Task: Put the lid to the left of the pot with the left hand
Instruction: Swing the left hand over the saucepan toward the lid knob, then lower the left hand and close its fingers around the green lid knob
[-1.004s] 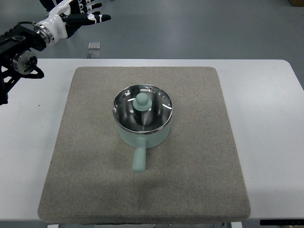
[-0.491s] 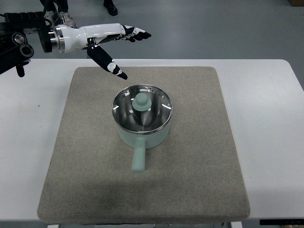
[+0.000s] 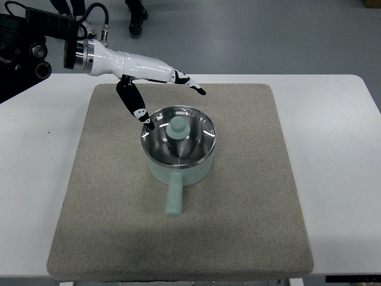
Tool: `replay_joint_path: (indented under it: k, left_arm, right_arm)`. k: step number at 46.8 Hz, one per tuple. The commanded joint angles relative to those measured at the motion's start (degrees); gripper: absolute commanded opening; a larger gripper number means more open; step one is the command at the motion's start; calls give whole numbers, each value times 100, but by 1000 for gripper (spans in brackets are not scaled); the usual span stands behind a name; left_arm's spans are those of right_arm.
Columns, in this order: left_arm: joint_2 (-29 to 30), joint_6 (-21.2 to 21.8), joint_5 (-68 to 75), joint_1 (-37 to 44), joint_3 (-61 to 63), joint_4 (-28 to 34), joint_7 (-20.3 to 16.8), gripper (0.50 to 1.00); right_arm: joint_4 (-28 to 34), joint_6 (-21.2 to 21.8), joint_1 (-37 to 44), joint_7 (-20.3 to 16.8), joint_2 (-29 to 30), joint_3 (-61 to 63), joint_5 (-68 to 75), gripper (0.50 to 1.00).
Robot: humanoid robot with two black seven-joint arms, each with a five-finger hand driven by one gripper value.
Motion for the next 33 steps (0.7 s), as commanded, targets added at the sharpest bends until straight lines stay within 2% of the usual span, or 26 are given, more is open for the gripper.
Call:
replay_joint_path:
  k: [1,13,22,33]
  left_arm:
    - [-10,9,380,-132,166,-72,-137,981]
    - [-168,158,1585,-351,316,-134,-137,981]
    - [-423,158,1647,-474,325,-143,-137,981]
    - [-441,228,2025,-747,782,-257,-137,977]
  right_arm:
    - [0,0,7,0,0,-4,-2,924]
    - [0,0,-2,-9,0,4,-2,924]
    - [0,0,7,0,0,4,-2,923]
    - [0,0,-2,0,0,4,-2,924]
